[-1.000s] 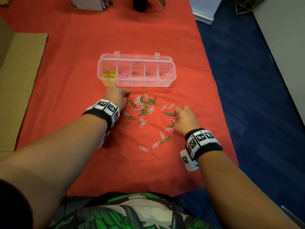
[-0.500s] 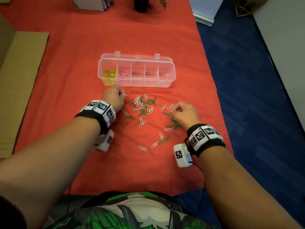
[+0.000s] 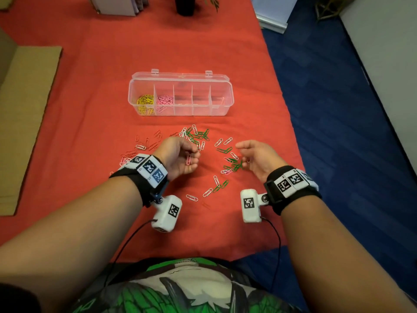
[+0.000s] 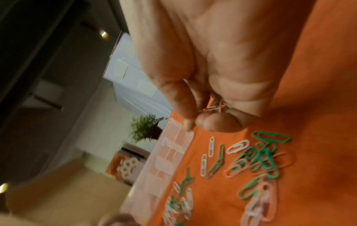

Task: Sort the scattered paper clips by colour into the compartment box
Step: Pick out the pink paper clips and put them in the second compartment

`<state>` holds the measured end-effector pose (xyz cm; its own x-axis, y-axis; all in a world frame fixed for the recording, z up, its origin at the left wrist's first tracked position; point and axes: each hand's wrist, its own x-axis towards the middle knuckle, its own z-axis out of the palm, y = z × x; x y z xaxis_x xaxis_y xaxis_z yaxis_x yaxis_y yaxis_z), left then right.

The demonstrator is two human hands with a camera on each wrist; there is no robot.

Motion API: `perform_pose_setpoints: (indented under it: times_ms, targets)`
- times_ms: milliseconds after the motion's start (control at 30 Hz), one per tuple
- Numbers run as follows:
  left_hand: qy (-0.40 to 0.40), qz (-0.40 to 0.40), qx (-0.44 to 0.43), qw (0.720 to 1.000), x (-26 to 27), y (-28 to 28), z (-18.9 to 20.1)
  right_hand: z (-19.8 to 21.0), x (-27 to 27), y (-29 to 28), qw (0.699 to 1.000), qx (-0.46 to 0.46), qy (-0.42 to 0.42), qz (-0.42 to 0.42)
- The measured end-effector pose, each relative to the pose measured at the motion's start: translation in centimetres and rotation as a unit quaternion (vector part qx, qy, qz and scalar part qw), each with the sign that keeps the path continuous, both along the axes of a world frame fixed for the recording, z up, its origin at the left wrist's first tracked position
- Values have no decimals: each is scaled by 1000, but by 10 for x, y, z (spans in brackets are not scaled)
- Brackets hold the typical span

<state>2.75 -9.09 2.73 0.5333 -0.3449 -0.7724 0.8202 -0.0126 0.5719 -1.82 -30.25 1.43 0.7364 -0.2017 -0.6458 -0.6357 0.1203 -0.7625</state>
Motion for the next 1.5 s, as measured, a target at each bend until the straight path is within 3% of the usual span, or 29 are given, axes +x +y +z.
perform_pose_setpoints:
  times_ms: [67,200,400,500,633,767,833,933,967,1067,1133,1267,1500]
  targets:
    - [-61,-54,78,994,-7,-13,-6,-7,-1,1,984,-143,-5,102]
    - [-238,-145,210,937,-25,-32,-26,-22,-1,4,888,-380,-58,253]
    - [-403,-274,333,807,-37,-49,-23,-35,0,6,812,-459,-97,346]
    - [-441,-300,346,772,-40,-58,-23,-32,3,-3,828,-446,-108,322]
    - [-461,-334,358,740,-42,-72,-30,-22,10,-22,886,-389,-87,239]
    - [-471,-371,365,712,-42,-76,-39,-12,11,-32,956,-270,-42,112]
    - [-472,-366,357,719,-41,-72,-44,-7,11,-30,970,-223,-51,76]
    - [-461,-317,336,758,-38,-64,-44,3,12,-22,986,-144,-61,57]
    - [-442,-291,317,787,-36,-61,-42,7,14,-17,990,-111,-61,58]
    - [-305,-153,188,921,-30,-47,-30,18,17,-3,996,-11,-64,53]
    - [-240,-38,98,965,-24,-34,-20,24,20,7,996,59,-55,32]
    - [-171,111,14,979,-9,-6,-1,34,33,26,985,169,-26,-11]
    - [-50,157,-57,985,25,46,33,51,61,62,986,167,-24,3]
